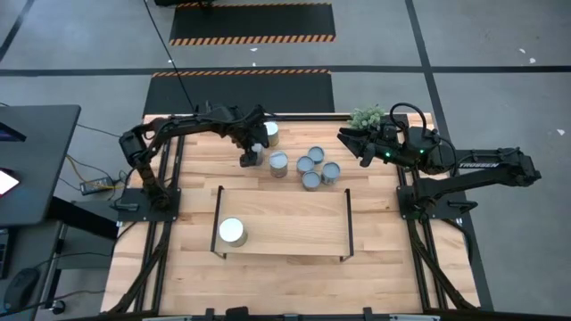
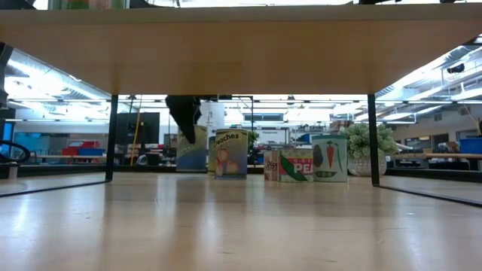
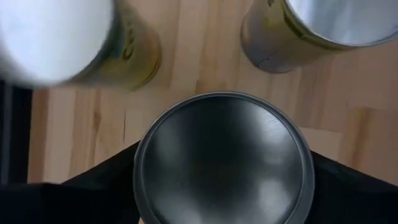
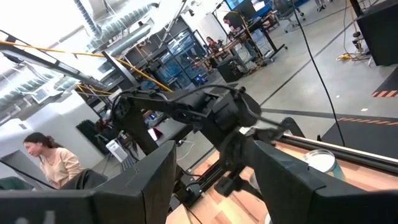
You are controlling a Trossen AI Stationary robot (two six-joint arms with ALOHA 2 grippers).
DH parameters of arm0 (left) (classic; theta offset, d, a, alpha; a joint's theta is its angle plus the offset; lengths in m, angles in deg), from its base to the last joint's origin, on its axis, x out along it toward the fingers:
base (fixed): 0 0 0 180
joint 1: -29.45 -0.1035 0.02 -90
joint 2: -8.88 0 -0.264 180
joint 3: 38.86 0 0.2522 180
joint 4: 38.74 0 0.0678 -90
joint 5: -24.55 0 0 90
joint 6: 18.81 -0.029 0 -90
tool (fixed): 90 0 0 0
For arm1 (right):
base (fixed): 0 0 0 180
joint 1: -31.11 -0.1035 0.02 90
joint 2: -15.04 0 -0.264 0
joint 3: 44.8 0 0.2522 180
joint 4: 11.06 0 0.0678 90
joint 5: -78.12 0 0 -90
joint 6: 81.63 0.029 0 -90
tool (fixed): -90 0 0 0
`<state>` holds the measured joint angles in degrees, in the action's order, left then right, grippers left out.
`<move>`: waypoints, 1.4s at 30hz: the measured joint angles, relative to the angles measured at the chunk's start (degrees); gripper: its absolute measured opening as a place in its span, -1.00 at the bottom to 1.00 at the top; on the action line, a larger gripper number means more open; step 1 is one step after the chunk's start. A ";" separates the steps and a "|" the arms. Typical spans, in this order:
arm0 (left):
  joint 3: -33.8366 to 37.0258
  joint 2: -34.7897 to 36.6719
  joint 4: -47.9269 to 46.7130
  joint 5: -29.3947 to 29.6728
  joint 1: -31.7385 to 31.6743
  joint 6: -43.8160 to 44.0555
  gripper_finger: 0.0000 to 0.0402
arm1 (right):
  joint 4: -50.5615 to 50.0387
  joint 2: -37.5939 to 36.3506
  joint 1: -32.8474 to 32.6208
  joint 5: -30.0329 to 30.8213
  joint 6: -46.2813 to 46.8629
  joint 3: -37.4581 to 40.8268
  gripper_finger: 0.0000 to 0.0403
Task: Pick and place cans onto a shelf
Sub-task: Put the canned peas on the shelf
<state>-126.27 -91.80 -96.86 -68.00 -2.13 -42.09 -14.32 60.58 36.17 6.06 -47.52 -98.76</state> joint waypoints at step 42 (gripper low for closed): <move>-32.06 8.52 -43.69 9.84 39.36 55.81 0.54 | 0.65 -0.04 -0.36 -1.57 -1.33 0.00 0.08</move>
<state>-158.33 -83.28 -140.55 -58.16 37.23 13.72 -13.67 60.54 35.81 4.48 -48.85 -98.76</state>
